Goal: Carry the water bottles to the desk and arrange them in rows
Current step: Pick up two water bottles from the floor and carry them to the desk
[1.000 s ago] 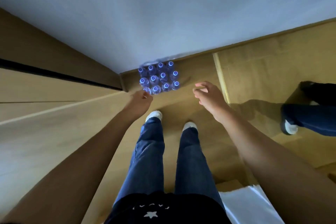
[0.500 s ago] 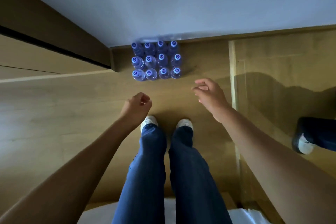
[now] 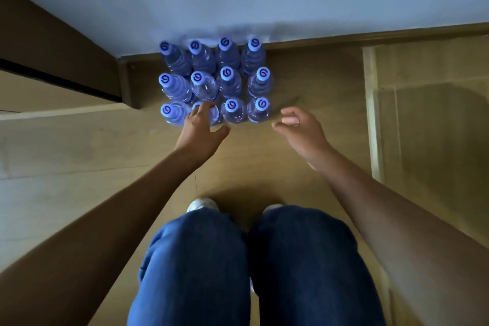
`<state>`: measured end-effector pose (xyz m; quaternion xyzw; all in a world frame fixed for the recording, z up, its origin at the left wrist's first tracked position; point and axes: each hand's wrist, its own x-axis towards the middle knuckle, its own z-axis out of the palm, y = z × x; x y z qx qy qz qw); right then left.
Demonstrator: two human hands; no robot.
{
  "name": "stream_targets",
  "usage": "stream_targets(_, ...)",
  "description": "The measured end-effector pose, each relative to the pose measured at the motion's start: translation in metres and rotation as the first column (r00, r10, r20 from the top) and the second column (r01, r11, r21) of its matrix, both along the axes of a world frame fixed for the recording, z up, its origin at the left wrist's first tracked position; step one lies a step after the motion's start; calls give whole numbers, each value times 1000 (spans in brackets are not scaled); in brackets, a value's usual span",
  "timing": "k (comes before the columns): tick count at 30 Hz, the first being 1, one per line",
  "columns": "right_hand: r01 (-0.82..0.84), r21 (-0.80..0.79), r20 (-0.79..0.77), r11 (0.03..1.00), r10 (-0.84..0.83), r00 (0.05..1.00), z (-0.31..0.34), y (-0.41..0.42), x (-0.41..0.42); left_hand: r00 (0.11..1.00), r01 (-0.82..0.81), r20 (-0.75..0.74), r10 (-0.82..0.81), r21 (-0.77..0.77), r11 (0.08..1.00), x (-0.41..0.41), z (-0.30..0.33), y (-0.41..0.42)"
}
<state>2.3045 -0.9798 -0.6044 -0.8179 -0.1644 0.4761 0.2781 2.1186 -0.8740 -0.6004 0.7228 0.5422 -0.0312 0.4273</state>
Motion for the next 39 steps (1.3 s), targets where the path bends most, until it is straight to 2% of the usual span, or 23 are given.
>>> stream_targets(4,-69,88,-12,994,70,997,-65,16,15,996,14,91,-16,25,1000,18,-64,13)
stream_targets(9,-265,193,5,945,269,963,-126,31,27,987,65,141,-71,46,997,28,-123,11)
stream_targets(14,-283,374,81,883,273,959,-162,32,24,944,-121,318,88,85,989,30,-148,10)
stream_targets(19,-286,431,157,856,241,958,-173,31,16,936,-113,346,61,133,985,35,-157,6)
stream_targets(27,-148,457,108,877,110,988,-171,19,13,945,55,297,-136,266,962,29,-157,5)
stream_targets(31,-94,448,84,889,62,995,-156,4,16,940,91,302,-157,222,971,24,-142,4)
stream_targets(35,-44,440,5,897,47,999,-109,2,25,942,45,323,-87,137,990,27,-95,7)
stream_targets(39,-104,452,22,886,105,994,-17,8,20,942,26,329,-61,110,994,21,-8,8)
